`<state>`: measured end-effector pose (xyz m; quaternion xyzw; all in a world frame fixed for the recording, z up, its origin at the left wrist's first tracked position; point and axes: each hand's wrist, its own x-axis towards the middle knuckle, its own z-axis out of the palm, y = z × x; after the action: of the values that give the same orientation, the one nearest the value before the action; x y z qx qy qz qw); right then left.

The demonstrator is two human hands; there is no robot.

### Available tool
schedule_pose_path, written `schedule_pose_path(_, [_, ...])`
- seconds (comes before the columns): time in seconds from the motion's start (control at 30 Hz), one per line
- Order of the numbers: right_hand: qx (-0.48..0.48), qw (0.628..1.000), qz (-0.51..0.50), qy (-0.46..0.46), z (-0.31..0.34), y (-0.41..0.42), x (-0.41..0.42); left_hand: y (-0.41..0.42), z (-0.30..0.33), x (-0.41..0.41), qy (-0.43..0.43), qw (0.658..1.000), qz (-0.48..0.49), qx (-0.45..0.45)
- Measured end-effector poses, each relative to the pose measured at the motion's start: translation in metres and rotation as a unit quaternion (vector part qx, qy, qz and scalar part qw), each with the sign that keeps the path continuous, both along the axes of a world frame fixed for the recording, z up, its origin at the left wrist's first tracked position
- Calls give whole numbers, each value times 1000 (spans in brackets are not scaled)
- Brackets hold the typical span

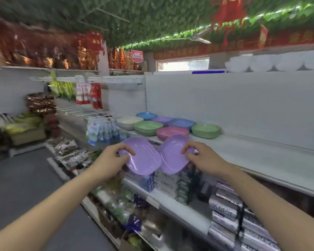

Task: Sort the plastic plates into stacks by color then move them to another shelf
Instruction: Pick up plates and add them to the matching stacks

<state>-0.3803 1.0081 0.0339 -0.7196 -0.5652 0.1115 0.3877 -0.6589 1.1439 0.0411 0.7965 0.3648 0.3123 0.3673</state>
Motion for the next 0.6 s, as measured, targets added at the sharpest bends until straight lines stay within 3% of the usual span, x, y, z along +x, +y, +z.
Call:
schedule_pose_path(0.27, [7,1000,10,-1,17,133,-47,125,20,-72,2,998,63,9])
schedule_pose_path(0.6, [31,995,-67,66,61,287,44,280,50,28,-55,998,17,22])
